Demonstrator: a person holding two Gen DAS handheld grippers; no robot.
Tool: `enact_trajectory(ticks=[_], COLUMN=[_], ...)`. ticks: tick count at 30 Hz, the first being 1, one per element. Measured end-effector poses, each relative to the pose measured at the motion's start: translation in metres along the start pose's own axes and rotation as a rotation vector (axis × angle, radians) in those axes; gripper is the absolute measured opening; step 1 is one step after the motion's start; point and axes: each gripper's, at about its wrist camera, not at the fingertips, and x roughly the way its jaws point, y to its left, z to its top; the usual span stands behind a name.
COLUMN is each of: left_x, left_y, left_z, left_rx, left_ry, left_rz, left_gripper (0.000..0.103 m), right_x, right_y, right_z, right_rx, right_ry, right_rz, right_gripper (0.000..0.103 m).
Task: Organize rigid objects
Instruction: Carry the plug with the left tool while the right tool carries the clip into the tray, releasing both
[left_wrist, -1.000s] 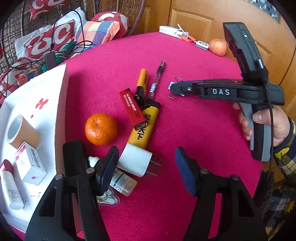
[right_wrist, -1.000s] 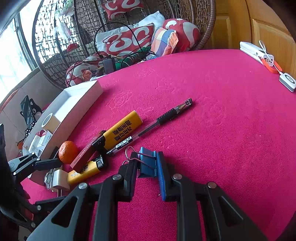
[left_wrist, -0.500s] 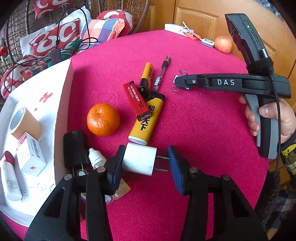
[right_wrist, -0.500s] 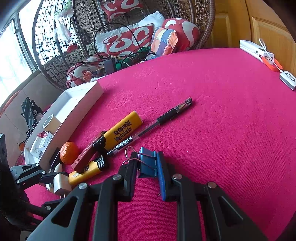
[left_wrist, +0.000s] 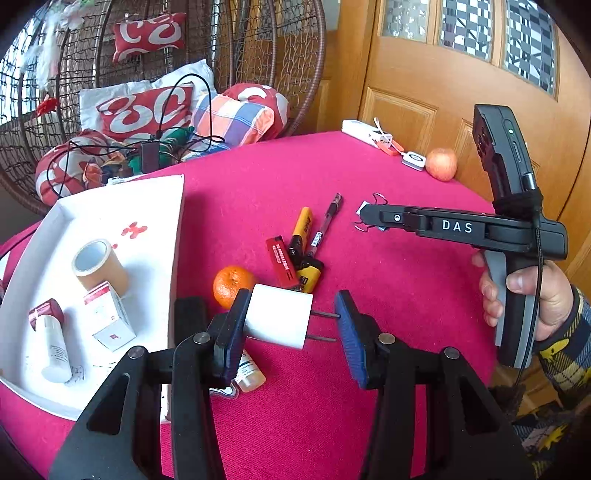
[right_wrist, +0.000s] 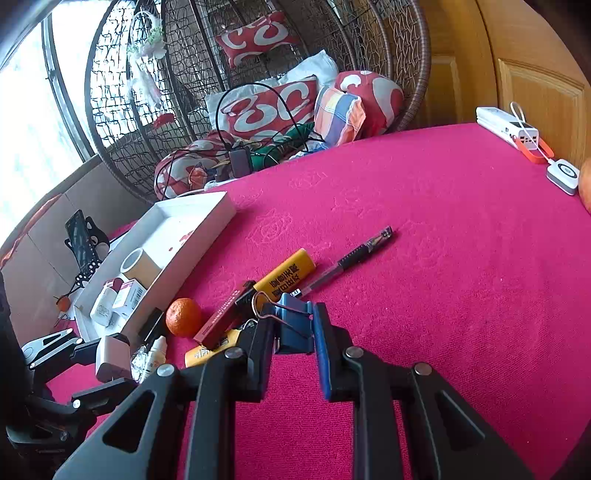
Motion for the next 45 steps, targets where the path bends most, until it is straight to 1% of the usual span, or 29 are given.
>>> enact_trajectory(ticks=[6, 15, 18, 22, 26, 29, 31, 33, 36, 38, 40, 42, 43, 44, 45], left_x=[-0.019, -0.045, -0.05, -0.044, -0.032, -0.019, -0.012, -0.006, 0.0, 0.001, -0.001, -0.004, -0.005, -0.007, -0.009], left_y=[0.028, 0.074, 0.092, 0.128, 0.167, 0.191, 0.204, 0.211, 0.215, 0.217, 0.219, 0.22, 0.22, 0.221, 0.221], left_z=[0.002, -0.005, -0.003, 0.014, 0.03, 0.029, 0.024, 0.018, 0.011, 0.007, 0.004, 0.003, 0.002, 0.002, 0.002], left_rx=[-0.081, -0.204, -0.218, -0.272, -0.359, -0.442, -0.509, -0.559, -0.585, -0.611, -0.633, -0.645, -0.649, -0.653, -0.657], left_ry=[-0.058, -0.118, -0.134, -0.134, -0.135, -0.121, -0.116, -0.104, -0.091, -0.09, -0.098, -0.099, -0.096, -0.098, -0.103], left_rz=[0.043, 0.104, 0.135, 0.178, 0.217, 0.268, 0.273, 0.276, 0.284, 0.278, 0.278, 0.295, 0.303, 0.313, 0.327], left_gripper=[0.046, 0.046, 0.046, 0.046, 0.046, 0.046, 0.046, 0.046, 0.046, 0.046, 0.046, 0.046, 0.049, 0.052, 0.063], right_x=[-0.004, 0.007, 0.014, 0.035, 0.064, 0.085, 0.098, 0.111, 0.124, 0.128, 0.13, 0.13, 0.13, 0.129, 0.127], right_y=[0.021, 0.072, 0.09, 0.114, 0.142, 0.163, 0.171, 0.175, 0.178, 0.178, 0.176, 0.173, 0.172, 0.171, 0.17], right_z=[0.009, 0.023, 0.03, 0.04, 0.048, 0.048, 0.046, 0.043, 0.036, 0.033, 0.031, 0.03, 0.03, 0.03, 0.029], right_rx=[-0.033, -0.162, -0.197, -0.223, -0.225, -0.226, -0.22, -0.207, -0.201, -0.2, -0.182, -0.157, -0.148, -0.14, -0.133], right_ry=[-0.021, -0.02, -0.021, 0.002, 0.035, 0.043, 0.044, 0.061, 0.084, 0.088, 0.093, 0.09, 0.09, 0.085, 0.076], right_rz=[0.04, 0.084, 0.105, 0.149, 0.204, 0.218, 0.209, 0.201, 0.185, 0.176, 0.185, 0.195, 0.198, 0.199, 0.196], right_gripper=[0.02, 0.02, 0.02, 0.02, 0.02, 0.02, 0.02, 0.02, 0.02, 0.02, 0.021, 0.021, 0.022, 0.032, 0.041])
